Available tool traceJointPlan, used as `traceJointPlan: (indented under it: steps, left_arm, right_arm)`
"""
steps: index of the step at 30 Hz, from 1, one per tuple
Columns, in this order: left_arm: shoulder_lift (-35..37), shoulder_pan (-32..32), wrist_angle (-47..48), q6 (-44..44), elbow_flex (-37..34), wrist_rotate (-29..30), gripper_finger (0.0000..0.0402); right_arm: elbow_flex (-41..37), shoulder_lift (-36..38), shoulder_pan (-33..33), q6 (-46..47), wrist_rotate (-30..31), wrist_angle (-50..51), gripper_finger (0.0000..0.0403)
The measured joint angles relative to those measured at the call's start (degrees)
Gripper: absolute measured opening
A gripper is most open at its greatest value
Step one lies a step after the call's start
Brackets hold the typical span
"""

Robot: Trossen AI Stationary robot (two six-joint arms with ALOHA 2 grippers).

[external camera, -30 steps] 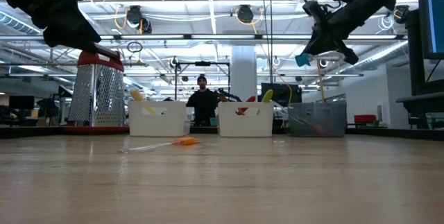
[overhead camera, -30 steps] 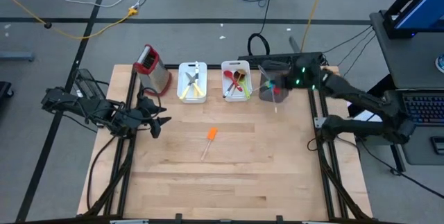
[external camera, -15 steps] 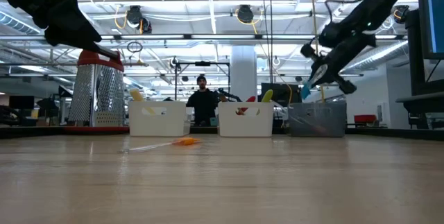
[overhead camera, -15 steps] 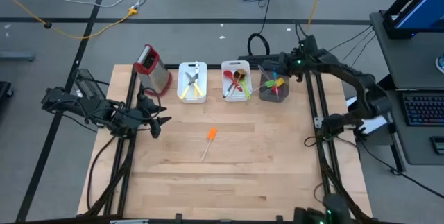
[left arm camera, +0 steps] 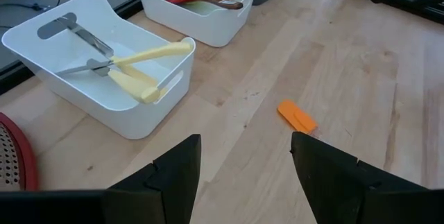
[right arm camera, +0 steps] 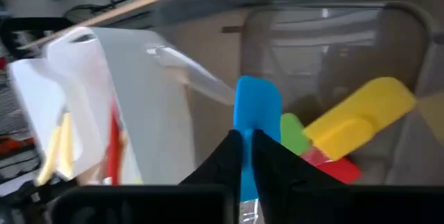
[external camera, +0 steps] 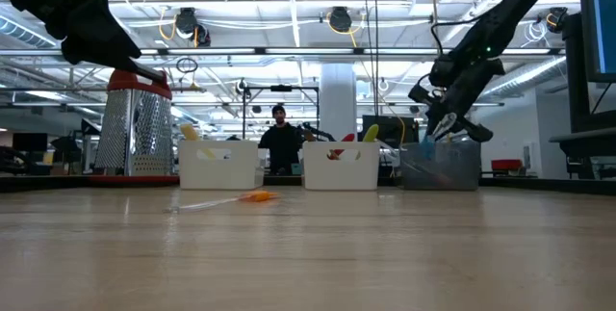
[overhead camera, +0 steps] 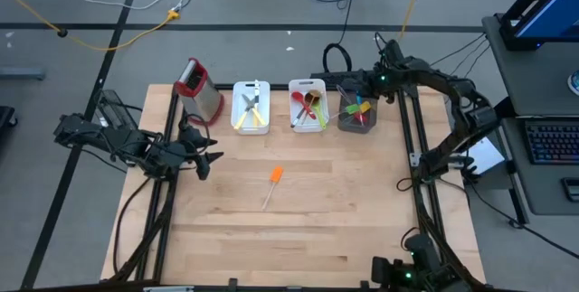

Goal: Pick & Place Kitchen Items
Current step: Put the blue spatula into the black bin, then put the orange spatula into the black bin

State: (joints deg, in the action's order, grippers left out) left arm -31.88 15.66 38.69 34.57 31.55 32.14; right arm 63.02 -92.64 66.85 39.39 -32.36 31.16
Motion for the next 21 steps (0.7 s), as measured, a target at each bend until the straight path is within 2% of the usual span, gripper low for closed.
traceJointPlan:
  steps: [4, 12, 16, 21]
  left_arm:
    - [0.0, 0.0, 0.01, 0.0, 0.0, 0.0, 0.023]
    - [0.0, 0.0, 0.02, 0.03, 0.0, 0.0, 0.023]
    - [0.0, 0.02, 0.03, 0.05, 0.0, -0.02, 0.023]
    - [0.0, 0.02, 0.03, 0.09, 0.0, -0.04, 0.023]
  right_arm:
    - [-0.04, -0.96, 0.22, -1.39, 2.49, 0.71, 0.0045]
    - [-0.04, -1.05, 1.08, -2.37, 2.52, -0.06, 0.01]
    - [-0.04, -0.87, 1.74, -2.41, 2.46, -0.06, 0.0114]
    - [-0.05, 1.34, 2.14, -3.2, 2.4, -0.04, 0.0111]
